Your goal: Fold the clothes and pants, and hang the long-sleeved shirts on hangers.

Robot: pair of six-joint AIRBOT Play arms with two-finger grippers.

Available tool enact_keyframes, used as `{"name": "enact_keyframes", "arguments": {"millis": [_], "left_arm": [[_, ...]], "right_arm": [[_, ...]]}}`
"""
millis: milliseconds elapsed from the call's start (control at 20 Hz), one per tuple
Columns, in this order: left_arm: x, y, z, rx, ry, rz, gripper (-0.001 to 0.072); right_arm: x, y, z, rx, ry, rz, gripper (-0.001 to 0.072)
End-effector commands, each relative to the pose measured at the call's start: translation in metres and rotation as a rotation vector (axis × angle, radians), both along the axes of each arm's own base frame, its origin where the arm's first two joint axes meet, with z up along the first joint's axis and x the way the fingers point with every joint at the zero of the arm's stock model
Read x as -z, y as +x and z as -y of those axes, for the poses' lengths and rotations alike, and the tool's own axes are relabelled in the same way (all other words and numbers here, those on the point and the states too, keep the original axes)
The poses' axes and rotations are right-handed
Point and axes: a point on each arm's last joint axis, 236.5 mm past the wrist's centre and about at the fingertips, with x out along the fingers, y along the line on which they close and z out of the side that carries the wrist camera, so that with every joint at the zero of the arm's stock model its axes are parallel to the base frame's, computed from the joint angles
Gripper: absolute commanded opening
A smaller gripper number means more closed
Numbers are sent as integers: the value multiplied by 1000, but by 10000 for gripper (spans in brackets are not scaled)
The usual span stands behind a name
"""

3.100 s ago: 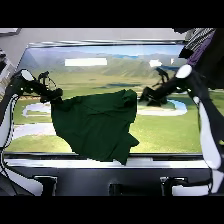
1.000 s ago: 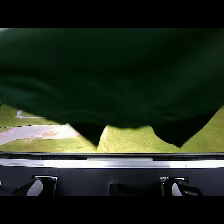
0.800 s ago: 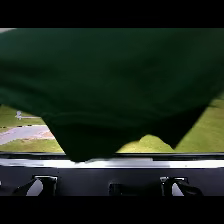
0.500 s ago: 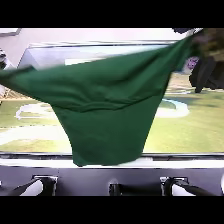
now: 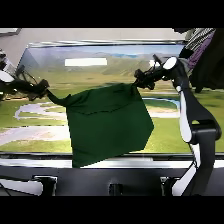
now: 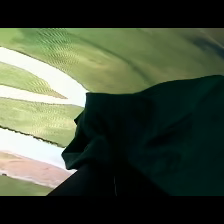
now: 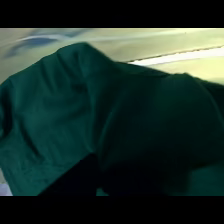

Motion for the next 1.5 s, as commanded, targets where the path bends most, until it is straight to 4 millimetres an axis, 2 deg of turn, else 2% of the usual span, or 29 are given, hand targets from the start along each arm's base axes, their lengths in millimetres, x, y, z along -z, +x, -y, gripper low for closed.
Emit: {"name": "enact_keyframes", "arguments": {"millis": [0, 50, 150, 350, 450, 550, 600, 650, 750, 850, 1000, 1100, 1250, 1300, 1350, 1450], "left_arm": [[42, 3, 10, 41, 1, -50, 16], [41, 3, 10, 52, 5, -45, 16], [37, 3, 5, 60, 9, -35, 16], [29, -2, -3, 52, 3, -39, 16], [26, -3, -4, 50, 3, -36, 16], [26, -6, -1, 58, -9, -51, 17], [26, -9, 0, 64, -14, -62, 17], [27, -13, 2, 72, -18, -76, 17], [28, -19, 4, 84, -24, -99, 17], [28, -21, 4, 89, -28, -109, 16], [28, -22, 5, 90, -29, -112, 17], [28, -23, 5, 92, -30, -114, 17], [28, -23, 5, 92, -30, -113, 17], [28, -23, 5, 92, -30, -113, 17], [28, -23, 5, 92, -30, -113, 17], [28, -23, 5, 92, -29, -113, 17]], "right_arm": [[25, 8, -3, 13, 17, -18, 219], [20, -2, 5, -24, 13, -34, 371], [6, -29, 36, -138, -25, -63, 487], [-13, -81, 131, -194, -198, -169, 500], [-12, -108, 150, -150, -178, -226, 500], [5, -150, 149, -152, -171, -311, 506], [16, -172, 142, -149, -159, -349, 583], [28, -195, 132, -143, -143, -381, 623], [51, -235, 115, -126, -128, -405, 622], [69, -266, 101, -91, -111, -408, 622], [89, -298, 87, -51, -89, -431, 613], [96, -303, 80, -32, -65, -434, 610], [96, -280, 65, 7, -35, -345, 587], [98, -274, 62, 11, -49, -319, 561], [99, -271, 57, 8, -60, -298, 491], [100, -269, 48, 8, -70, -288, 462]]}}
